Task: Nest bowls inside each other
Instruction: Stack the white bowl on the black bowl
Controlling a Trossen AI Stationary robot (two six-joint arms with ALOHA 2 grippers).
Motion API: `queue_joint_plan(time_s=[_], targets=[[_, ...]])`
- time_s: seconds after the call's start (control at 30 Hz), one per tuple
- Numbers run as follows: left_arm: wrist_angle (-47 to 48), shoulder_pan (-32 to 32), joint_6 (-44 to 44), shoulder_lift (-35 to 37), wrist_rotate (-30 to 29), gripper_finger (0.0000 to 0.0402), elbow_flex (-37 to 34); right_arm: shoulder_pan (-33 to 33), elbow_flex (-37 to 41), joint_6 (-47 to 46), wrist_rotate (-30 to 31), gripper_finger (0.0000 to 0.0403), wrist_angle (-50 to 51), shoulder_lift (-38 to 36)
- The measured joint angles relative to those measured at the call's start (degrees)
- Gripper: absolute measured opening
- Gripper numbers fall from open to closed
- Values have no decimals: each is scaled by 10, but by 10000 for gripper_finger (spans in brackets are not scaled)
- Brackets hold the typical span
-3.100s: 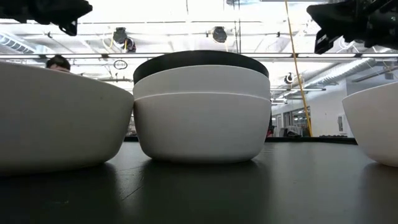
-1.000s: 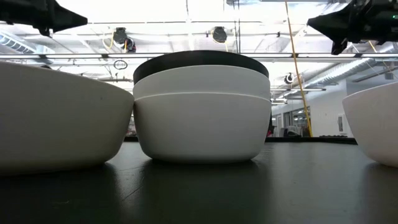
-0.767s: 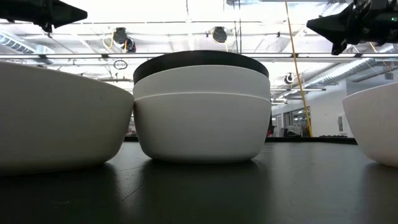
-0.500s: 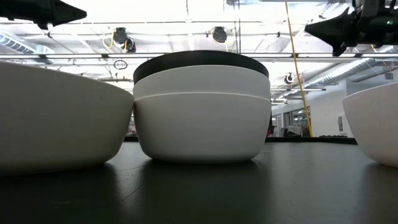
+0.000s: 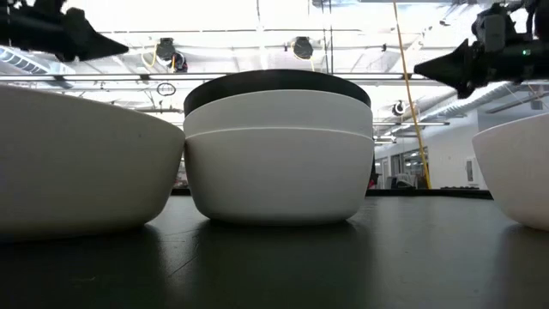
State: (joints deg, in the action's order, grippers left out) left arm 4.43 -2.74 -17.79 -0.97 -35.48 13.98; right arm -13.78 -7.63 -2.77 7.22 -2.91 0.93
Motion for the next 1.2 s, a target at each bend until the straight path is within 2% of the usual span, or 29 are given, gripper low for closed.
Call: queue_joint_plan(time_s=[0.13,0.3,0.5,0.87,1.03,1.2], targets=[[1,-27,18,0,78,60,-36,-11,19,-22,-44,0,-5,0],[18,-55,15,0,226,60,-53,-22,42,-38,-133,0,-32,0],[43,-85,26,0,327,60,-53,-29,54,-52,-180,0,-43,0],[67,-101,87,0,378,60,-53,-19,66,-84,-182,0,-36,0],[80,-101,98,0,424,60,-53,-7,67,-88,-209,0,-39,0],[78,-101,98,0,420,60,-67,-3,67,-87,-209,0,-33,0]])
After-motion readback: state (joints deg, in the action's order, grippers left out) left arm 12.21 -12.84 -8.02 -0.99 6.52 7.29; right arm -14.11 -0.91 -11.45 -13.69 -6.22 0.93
